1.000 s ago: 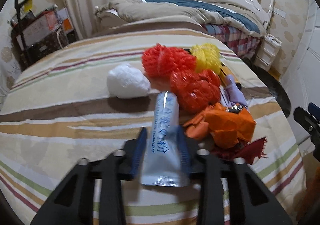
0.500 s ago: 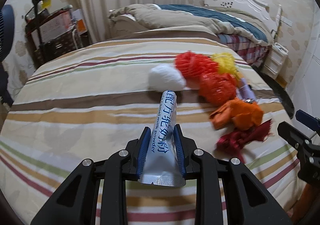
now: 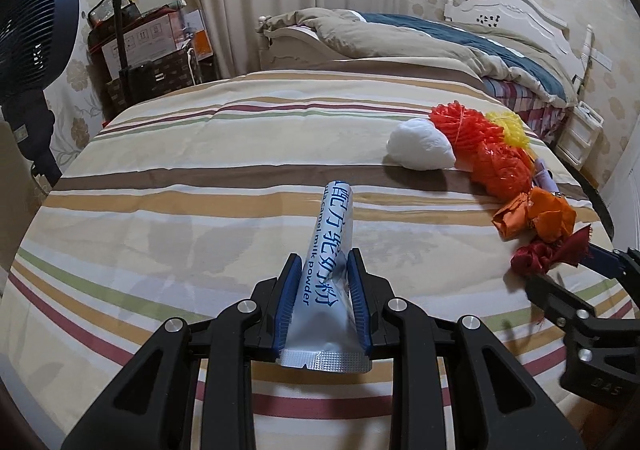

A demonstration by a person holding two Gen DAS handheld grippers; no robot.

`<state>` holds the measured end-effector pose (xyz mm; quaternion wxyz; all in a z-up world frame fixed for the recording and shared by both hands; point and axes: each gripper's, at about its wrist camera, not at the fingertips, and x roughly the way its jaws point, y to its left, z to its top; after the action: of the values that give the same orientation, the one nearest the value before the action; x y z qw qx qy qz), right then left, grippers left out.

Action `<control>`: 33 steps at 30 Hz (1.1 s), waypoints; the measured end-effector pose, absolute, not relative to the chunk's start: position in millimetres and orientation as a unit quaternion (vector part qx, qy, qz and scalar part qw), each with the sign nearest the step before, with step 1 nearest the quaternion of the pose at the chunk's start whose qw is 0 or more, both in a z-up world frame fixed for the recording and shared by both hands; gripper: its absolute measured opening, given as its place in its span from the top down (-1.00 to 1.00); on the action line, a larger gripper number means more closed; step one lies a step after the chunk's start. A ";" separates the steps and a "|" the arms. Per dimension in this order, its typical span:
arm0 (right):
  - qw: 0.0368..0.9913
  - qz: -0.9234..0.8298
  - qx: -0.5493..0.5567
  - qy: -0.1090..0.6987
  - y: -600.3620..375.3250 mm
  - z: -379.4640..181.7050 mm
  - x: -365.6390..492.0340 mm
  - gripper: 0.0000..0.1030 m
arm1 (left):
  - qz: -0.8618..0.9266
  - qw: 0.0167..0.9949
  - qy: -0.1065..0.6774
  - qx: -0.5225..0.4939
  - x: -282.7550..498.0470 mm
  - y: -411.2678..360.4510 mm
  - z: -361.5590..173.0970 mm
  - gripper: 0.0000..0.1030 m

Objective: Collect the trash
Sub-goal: 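Grasp the red ribbon with the right gripper while the left gripper holds the tube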

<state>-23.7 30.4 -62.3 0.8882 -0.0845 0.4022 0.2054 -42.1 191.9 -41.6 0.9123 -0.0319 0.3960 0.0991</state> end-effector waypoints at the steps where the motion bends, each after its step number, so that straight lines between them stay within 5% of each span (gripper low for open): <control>1: 0.888 0.204 -0.088 0.403 33.0 -63.5 -22.9 -0.42 | 0.098 0.912 0.396 -0.034 -42.6 193.0 -41.8 0.47; 3: 0.887 0.201 -0.093 0.405 37.0 -68.2 -20.2 -0.40 | 0.096 0.913 0.395 -0.038 -42.6 193.6 -42.1 0.47; 8: 0.880 0.201 -0.097 0.420 38.2 -74.6 -16.0 0.22 | 0.090 0.914 0.393 -0.042 -43.0 193.3 -42.3 0.47; 14: 0.879 0.211 -0.092 0.418 33.9 -71.7 -22.1 0.72 | 0.086 0.916 0.388 -0.044 -45.8 191.5 -39.4 0.47; 33: 0.904 0.214 -0.075 0.363 1.7 -30.5 -52.0 0.83 | 0.067 0.929 0.361 -0.038 -54.2 164.3 -14.5 0.47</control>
<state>-52.0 1.7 -30.5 0.9036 -0.0750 0.3634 0.2142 -54.2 164.3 -14.5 0.9294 -0.0376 0.3610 0.0671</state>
